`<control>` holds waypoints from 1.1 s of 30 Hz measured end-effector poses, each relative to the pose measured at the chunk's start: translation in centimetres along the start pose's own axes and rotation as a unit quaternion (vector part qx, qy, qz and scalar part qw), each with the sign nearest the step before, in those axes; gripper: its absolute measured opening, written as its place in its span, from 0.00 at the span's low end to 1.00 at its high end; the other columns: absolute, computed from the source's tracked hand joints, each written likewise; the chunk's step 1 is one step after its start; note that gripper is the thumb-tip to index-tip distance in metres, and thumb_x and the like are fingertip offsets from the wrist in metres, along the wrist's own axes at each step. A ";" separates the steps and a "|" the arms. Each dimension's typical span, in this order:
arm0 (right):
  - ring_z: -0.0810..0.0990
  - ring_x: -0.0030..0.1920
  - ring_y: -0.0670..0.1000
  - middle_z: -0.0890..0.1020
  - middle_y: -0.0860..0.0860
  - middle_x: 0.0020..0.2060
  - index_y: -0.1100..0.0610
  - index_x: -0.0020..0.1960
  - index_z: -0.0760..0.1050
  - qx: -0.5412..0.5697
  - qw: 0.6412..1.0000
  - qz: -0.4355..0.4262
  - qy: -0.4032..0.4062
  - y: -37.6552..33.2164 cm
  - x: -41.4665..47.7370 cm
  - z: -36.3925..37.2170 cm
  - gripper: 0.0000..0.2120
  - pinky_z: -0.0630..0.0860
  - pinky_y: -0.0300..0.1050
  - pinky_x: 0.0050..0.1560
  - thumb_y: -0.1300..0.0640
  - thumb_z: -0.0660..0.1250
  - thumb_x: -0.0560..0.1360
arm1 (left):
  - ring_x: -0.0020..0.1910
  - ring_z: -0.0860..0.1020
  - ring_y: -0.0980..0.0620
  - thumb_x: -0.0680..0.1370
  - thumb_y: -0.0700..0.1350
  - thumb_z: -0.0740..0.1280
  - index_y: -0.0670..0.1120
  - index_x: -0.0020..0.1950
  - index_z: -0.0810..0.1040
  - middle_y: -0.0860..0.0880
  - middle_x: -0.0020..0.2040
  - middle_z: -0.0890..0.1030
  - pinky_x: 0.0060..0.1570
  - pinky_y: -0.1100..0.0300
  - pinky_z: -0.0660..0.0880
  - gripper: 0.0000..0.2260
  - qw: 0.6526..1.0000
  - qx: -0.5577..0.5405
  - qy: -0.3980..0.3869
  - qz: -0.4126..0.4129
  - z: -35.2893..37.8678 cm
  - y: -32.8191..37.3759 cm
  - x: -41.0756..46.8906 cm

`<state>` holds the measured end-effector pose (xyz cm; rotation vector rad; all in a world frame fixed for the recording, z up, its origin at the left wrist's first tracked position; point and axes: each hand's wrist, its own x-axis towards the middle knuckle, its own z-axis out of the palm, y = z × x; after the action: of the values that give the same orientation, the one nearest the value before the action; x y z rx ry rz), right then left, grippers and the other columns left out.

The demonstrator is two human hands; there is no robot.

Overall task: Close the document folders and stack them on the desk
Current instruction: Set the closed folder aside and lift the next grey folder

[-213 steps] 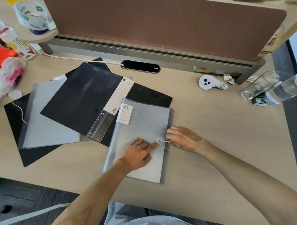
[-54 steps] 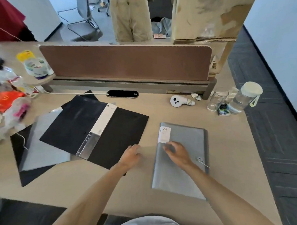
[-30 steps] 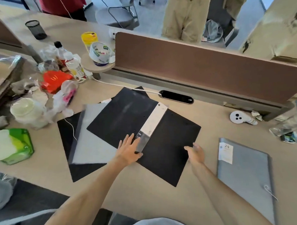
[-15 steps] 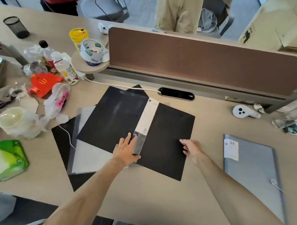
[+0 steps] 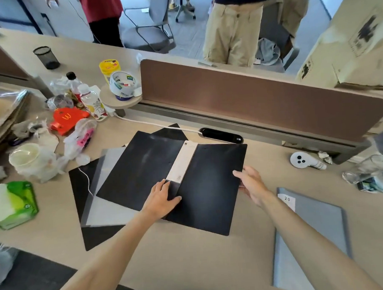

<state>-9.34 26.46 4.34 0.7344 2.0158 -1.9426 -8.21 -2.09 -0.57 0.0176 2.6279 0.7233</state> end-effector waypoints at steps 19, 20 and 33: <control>0.82 0.54 0.51 0.82 0.52 0.56 0.56 0.64 0.74 0.129 0.953 -0.221 -0.163 -14.3 -7.8 0.1 0.15 0.78 0.51 0.57 0.64 0.60 0.79 | 0.59 0.73 0.54 0.76 0.59 0.65 0.51 0.67 0.68 0.54 0.61 0.74 0.58 0.59 0.67 0.23 0.888 -0.423 0.179 0.031 -13.4 9.3 -4.4; 0.82 0.54 0.51 0.83 0.52 0.56 0.55 0.64 0.75 0.105 0.956 -0.220 -0.160 -14.3 -7.8 0.8 0.15 0.78 0.51 0.57 0.64 0.60 0.79 | 0.58 0.73 0.54 0.76 0.59 0.65 0.50 0.67 0.69 0.53 0.60 0.75 0.57 0.59 0.67 0.23 0.886 -0.430 0.171 0.021 -13.6 8.8 -4.6; 0.74 0.66 0.55 0.75 0.54 0.67 0.56 0.69 0.70 -0.329 0.943 -0.035 -0.032 -0.7 -1.9 10.3 0.20 0.70 0.52 0.68 0.56 0.62 0.78 | 0.58 0.77 0.42 0.77 0.40 0.67 0.44 0.66 0.67 0.40 0.62 0.76 0.61 0.45 0.74 0.18 0.877 -0.432 0.043 -0.206 -3.7 -6.8 -3.2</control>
<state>-9.82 16.05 5.05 0.4219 2.4513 -1.1553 -6.06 -10.16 0.20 -0.8094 2.0322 1.6602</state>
